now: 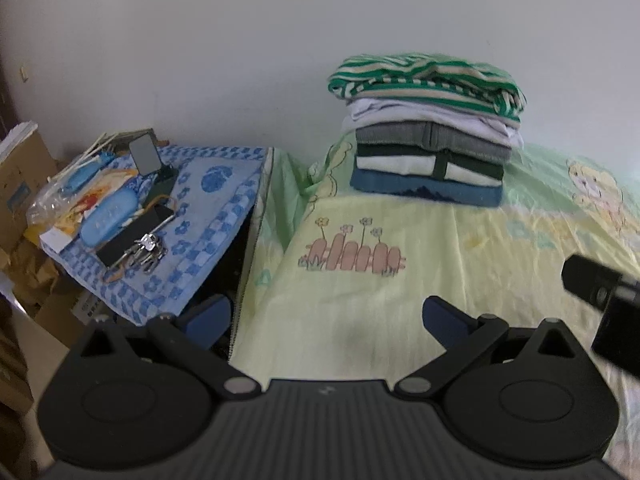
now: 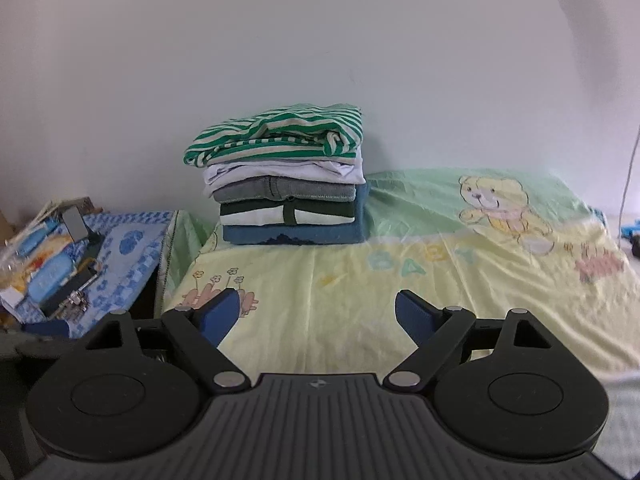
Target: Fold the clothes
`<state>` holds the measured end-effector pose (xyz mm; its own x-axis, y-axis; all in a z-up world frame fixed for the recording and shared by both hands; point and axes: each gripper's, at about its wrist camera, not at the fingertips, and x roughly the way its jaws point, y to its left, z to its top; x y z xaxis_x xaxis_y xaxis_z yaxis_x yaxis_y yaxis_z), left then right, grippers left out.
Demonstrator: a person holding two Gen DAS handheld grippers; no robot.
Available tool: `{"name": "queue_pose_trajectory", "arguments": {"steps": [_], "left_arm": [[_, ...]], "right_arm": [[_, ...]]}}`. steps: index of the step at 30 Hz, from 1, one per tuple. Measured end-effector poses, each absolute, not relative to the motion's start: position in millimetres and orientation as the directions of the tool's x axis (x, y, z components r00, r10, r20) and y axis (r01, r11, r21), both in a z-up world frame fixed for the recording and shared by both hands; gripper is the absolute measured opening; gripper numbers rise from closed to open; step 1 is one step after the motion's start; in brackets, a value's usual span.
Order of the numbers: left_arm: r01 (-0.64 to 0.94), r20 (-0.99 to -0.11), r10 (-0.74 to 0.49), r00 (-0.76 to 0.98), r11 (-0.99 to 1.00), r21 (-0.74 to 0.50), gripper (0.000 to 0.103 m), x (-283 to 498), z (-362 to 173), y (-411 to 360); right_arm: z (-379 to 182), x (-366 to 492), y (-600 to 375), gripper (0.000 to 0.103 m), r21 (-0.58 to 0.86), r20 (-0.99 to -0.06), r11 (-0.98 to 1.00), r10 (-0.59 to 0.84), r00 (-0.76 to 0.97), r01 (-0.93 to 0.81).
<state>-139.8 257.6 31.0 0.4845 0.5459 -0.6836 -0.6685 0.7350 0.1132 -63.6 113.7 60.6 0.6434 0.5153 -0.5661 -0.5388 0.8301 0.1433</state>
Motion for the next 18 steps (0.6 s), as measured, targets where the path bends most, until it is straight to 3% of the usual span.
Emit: {"name": "queue_pose_trajectory", "arguments": {"steps": [6,18], "left_arm": [[-0.618,-0.715,0.476,0.513,0.783,0.078,0.102,-154.8,22.7,261.1],[-0.542,-0.71,0.459,0.534,0.83,0.129,0.102,-157.8,5.8,264.6]], "right_arm": [[50.8,-73.2,126.8,0.088,0.12,-0.618,0.854,0.464,0.634,-0.507],[39.6,-89.4,129.1,0.088,0.101,-0.611,0.891,0.407,0.679,-0.443]]}}
